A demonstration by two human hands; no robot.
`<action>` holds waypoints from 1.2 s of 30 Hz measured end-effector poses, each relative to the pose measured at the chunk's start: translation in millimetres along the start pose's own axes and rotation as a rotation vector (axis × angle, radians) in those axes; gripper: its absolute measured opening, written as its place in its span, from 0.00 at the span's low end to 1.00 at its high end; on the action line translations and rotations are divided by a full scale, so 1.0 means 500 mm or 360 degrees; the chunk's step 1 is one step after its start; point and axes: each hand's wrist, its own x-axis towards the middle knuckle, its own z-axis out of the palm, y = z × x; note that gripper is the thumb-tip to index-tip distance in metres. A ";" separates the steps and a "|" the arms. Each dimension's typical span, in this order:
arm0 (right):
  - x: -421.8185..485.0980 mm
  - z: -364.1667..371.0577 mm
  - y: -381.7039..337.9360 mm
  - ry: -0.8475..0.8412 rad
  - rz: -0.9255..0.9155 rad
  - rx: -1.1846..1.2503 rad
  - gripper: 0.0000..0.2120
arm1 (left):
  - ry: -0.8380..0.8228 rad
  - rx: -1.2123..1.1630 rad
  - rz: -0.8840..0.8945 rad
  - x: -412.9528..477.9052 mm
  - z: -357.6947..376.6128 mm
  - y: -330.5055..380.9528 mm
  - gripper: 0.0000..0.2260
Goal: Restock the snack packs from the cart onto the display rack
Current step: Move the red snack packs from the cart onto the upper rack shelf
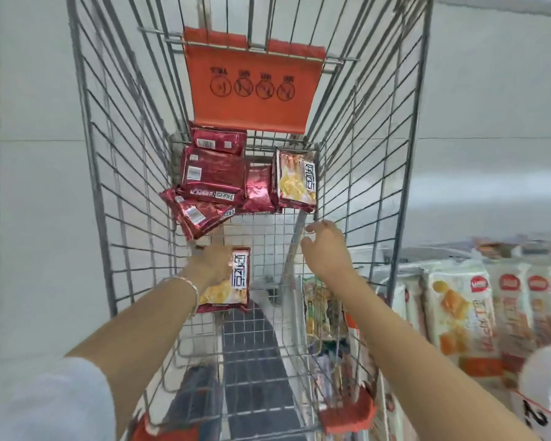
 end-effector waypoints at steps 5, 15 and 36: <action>0.028 0.044 0.000 -0.0036 -0.0046 0.0252 0.16 | 0.0112 0.0421 -0.0041 0.041 0.038 -0.009 0.43; 0.214 0.045 -0.045 0.0114 0.0838 0.1593 0.20 | 0.0480 -0.2155 -0.0620 -0.021 -0.031 0.018 0.33; -0.076 -0.157 -0.082 -0.0819 -0.0011 0.1104 0.17 | 0.0634 -0.2271 -0.0132 -0.268 -0.182 0.035 0.45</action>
